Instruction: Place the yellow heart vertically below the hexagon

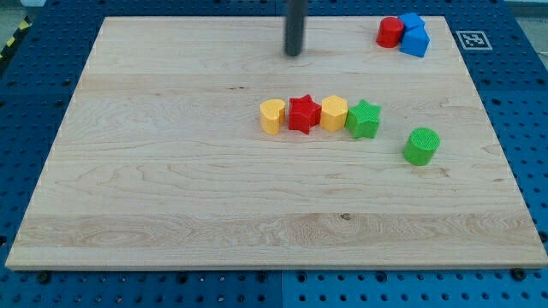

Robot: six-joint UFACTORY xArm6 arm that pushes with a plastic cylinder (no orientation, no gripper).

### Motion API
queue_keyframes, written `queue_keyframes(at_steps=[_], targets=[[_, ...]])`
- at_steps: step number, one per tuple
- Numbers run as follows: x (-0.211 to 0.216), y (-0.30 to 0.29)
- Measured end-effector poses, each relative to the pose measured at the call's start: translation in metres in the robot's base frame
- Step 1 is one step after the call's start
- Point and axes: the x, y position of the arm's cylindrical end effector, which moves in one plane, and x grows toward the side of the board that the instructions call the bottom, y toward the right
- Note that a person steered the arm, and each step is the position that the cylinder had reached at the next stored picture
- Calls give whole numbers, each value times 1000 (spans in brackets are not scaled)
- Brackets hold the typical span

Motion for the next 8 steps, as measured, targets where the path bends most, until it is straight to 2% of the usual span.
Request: queue_keyframes(at_steps=[1,2,5,7,8], targets=[[38,-70],[76,-79],[125,-12],[203,41],[222,58]])
